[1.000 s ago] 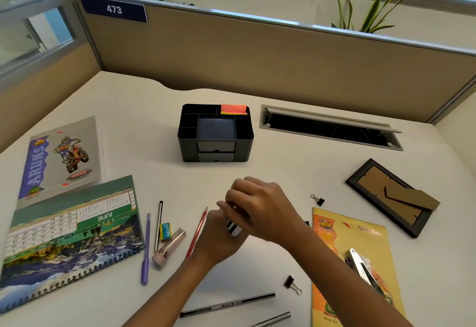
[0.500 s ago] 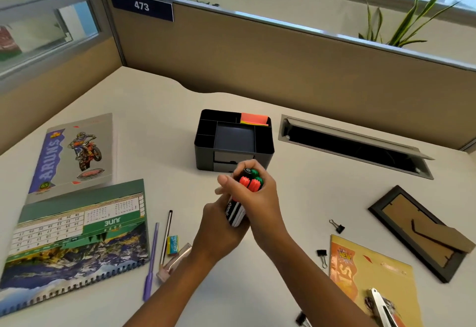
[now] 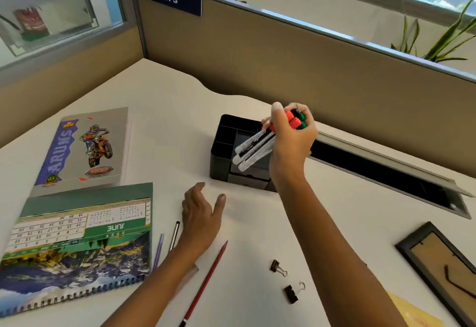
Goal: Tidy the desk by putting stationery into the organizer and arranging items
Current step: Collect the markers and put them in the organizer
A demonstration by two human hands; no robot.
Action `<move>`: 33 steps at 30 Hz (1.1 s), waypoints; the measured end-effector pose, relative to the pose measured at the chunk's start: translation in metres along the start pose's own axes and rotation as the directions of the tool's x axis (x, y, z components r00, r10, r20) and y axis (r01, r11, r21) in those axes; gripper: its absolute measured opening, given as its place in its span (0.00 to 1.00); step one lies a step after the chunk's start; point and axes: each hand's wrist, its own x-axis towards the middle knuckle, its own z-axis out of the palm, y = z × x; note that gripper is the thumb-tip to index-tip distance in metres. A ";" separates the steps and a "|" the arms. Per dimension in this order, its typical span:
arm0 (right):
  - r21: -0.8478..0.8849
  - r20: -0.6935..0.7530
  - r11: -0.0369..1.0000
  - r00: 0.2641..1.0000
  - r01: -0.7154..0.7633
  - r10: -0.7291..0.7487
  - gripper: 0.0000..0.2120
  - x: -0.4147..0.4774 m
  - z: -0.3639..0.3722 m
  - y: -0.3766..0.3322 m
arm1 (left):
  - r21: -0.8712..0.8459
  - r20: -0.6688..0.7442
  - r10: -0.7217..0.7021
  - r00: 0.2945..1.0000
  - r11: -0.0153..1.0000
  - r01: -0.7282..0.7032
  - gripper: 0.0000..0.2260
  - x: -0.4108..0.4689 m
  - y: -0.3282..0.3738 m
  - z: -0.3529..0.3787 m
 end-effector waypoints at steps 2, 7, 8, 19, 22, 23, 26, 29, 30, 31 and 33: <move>0.098 -0.036 0.995 0.999 -0.021 0.025 0.08 0.023 0.013 0.004 | 0.157 -0.085 -0.098 0.992 0.981 0.110 0.27 0.012 -0.009 0.007; 0.223 -0.071 0.963 0.983 -0.152 0.171 0.10 0.059 0.043 0.036 | 0.581 -0.042 0.043 0.998 0.814 -0.010 0.30 0.022 -0.026 0.022; 0.225 -0.073 0.959 0.978 -0.173 0.194 0.10 0.062 0.046 0.044 | 0.605 -0.046 0.054 0.997 0.796 -0.016 0.31 0.021 -0.027 0.024; 0.025 -0.012 0.995 0.996 -0.093 0.093 0.10 0.078 0.051 0.092 | 0.663 -0.033 0.063 0.997 0.748 -0.026 0.31 0.024 -0.033 0.028; -0.074 0.097 0.997 0.995 0.019 -0.012 0.10 0.082 0.056 0.093 | 0.664 -0.034 0.068 0.997 0.747 -0.028 0.32 0.024 -0.032 0.028; -0.103 0.154 0.994 0.988 0.041 -0.025 0.10 0.082 0.057 0.094 | 0.664 -0.035 0.068 0.997 0.747 -0.027 0.32 0.024 -0.031 0.028; -0.213 0.328 0.974 0.945 0.079 -0.005 0.11 0.077 0.058 0.108 | 0.662 -0.040 0.073 0.996 0.749 -0.028 0.31 0.024 -0.031 0.027; -0.321 0.389 0.943 0.920 0.085 0.049 0.12 0.068 0.055 0.125 | 0.665 -0.044 0.076 0.996 0.746 -0.027 0.31 0.024 -0.031 0.027; -0.343 0.391 0.935 0.918 0.088 0.057 0.12 0.067 0.054 0.128 | 0.666 -0.046 0.076 0.996 0.746 -0.026 0.31 0.024 -0.031 0.027; -0.359 0.392 0.928 0.918 0.097 0.056 0.12 0.066 0.053 0.130 | 0.667 -0.047 0.076 0.996 0.745 -0.025 0.32 0.024 -0.031 0.027; -0.388 0.399 0.913 0.916 0.128 0.041 0.11 0.065 0.053 0.131 | 0.671 -0.050 0.077 0.996 0.741 -0.024 0.31 0.025 -0.033 0.027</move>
